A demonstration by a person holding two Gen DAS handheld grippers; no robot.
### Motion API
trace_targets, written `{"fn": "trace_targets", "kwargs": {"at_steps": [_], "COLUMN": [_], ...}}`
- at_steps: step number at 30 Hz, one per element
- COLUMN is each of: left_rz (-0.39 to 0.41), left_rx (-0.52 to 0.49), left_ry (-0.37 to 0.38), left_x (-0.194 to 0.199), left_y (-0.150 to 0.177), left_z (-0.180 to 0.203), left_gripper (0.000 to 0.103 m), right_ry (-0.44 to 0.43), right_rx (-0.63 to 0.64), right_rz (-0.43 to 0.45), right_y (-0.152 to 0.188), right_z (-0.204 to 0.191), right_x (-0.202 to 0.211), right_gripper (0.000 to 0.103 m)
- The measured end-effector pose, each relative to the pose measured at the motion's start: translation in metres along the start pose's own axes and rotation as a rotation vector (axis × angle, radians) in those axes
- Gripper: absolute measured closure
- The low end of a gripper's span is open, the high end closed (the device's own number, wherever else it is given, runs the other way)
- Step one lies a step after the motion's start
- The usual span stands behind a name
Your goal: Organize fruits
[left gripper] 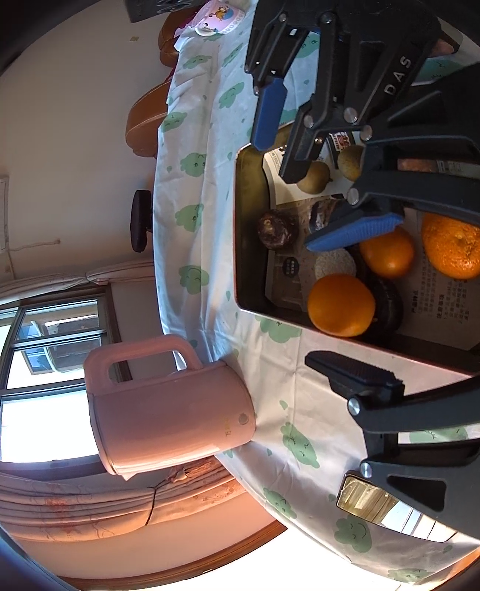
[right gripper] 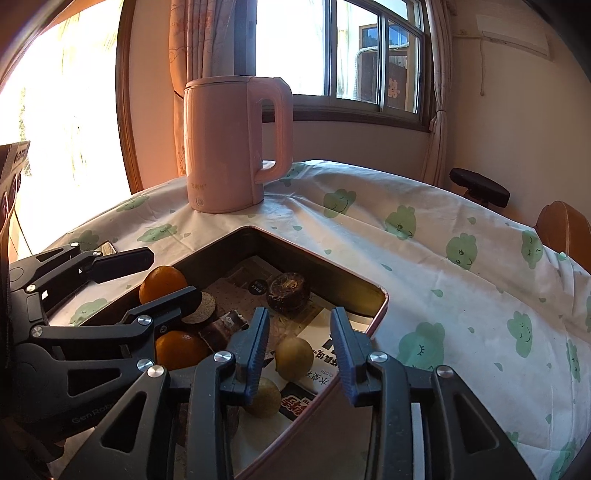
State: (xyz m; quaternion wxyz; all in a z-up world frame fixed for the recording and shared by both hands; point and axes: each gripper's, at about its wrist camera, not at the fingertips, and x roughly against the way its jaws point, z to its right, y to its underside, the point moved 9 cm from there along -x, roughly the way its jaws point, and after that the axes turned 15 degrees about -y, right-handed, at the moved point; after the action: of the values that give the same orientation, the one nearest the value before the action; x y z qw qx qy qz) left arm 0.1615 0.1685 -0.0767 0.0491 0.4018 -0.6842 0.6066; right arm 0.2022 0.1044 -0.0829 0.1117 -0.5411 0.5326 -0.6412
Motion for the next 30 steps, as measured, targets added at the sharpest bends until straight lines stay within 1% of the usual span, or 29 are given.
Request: {"fn": "trace_targets", "kwargs": {"at_steps": [1, 4, 7, 12, 15, 18, 20, 22, 25, 30], "left_rz": [0.003, 0.038, 0.074, 0.117, 0.140, 0.147, 0.160, 0.169, 0.182, 0.180], "left_rx": [0.009, 0.039, 0.068, 0.107, 0.137, 0.140, 0.144, 0.151, 0.161, 0.161], "left_ry": [0.006, 0.008, 0.004, -0.007, -0.011, -0.016, -0.024, -0.032, -0.039, -0.039], "left_x": [0.002, 0.012, 0.022, 0.031, 0.035, 0.036, 0.039, 0.040, 0.043, 0.043], "left_y": [0.000, -0.002, -0.003, -0.002, -0.004, -0.004, -0.005, -0.004, -0.005, -0.004], "left_z": [-0.001, -0.005, -0.008, -0.010, -0.014, -0.014, -0.015, -0.017, -0.019, -0.019], "left_gripper": [0.037, 0.033, 0.029, 0.028, 0.027, 0.022, 0.020, 0.010, 0.008, 0.007], "right_ry": [-0.001, 0.000, 0.023, 0.097, 0.131, 0.154, 0.170, 0.181, 0.188, 0.190], "right_rx": [-0.009, -0.030, -0.030, -0.022, -0.008, 0.006, 0.016, 0.021, 0.016, 0.005], "right_rz": [0.009, 0.045, 0.064, 0.105, 0.127, 0.154, 0.176, 0.195, 0.210, 0.213], "right_y": [0.000, 0.001, 0.002, 0.003, 0.003, 0.002, 0.001, 0.000, -0.001, -0.001], "right_z": [0.002, 0.006, 0.008, 0.016, 0.017, 0.015, 0.014, 0.013, 0.014, 0.017], "right_x": [0.003, 0.014, 0.023, 0.039, 0.047, 0.054, 0.059, 0.064, 0.067, 0.067], "right_gripper": [0.059, 0.053, 0.051, 0.046, 0.046, 0.043, 0.038, 0.031, 0.031, 0.029]}}
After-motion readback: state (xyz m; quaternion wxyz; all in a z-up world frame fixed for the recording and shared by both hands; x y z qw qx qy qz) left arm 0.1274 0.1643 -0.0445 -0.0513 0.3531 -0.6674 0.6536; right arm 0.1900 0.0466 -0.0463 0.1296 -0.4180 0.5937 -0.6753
